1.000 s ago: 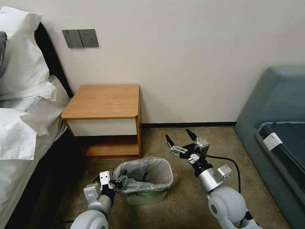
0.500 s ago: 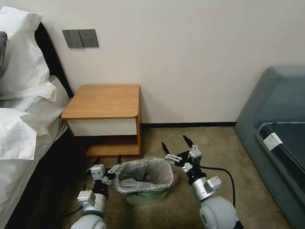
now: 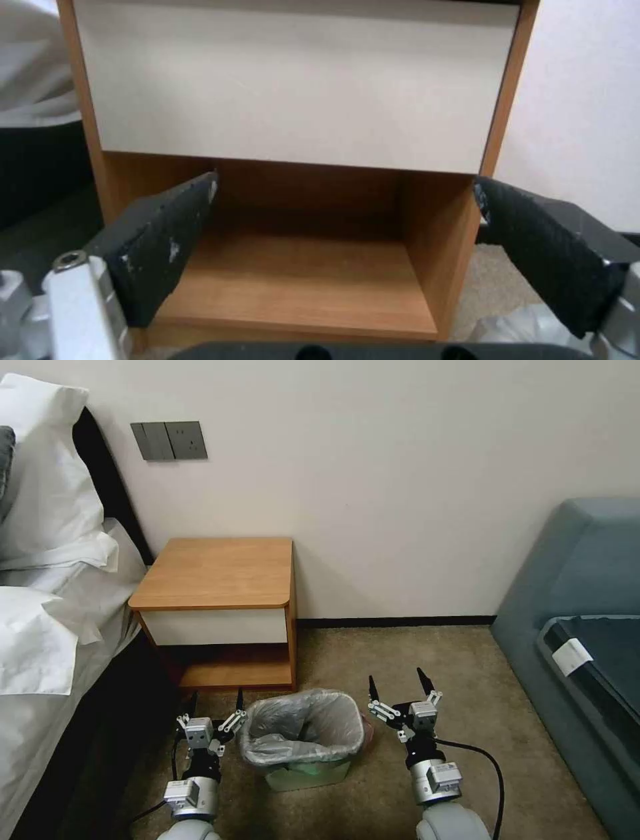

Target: Pick up the garbage bag from the table and place it over the trash can.

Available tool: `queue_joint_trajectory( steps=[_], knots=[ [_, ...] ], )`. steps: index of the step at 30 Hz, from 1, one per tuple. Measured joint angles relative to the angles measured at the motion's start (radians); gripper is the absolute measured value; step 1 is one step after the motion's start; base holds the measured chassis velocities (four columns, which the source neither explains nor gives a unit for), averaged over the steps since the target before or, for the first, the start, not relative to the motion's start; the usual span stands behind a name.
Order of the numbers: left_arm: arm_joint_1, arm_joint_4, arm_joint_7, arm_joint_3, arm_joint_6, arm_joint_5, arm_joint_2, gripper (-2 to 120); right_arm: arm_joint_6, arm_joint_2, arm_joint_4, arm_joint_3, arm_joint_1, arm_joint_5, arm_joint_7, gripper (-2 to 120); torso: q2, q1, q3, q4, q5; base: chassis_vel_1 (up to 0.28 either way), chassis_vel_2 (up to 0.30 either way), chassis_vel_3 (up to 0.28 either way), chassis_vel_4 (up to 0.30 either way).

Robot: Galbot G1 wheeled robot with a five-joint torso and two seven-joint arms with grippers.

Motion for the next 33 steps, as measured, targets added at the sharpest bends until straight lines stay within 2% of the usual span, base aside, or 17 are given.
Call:
queue_joint_trajectory(
  steps=[33],
  knots=[
    [0.001, -0.006, -0.002, 0.001, 0.012, -0.004, 0.000, 100, -0.005, -0.002, 0.003, -0.001, 0.003, 0.008, -0.003, 100, 0.000, 0.000, 0.000, 0.0000, 0.0000, 0.000, 0.000, 0.000, 0.000]
  ],
)
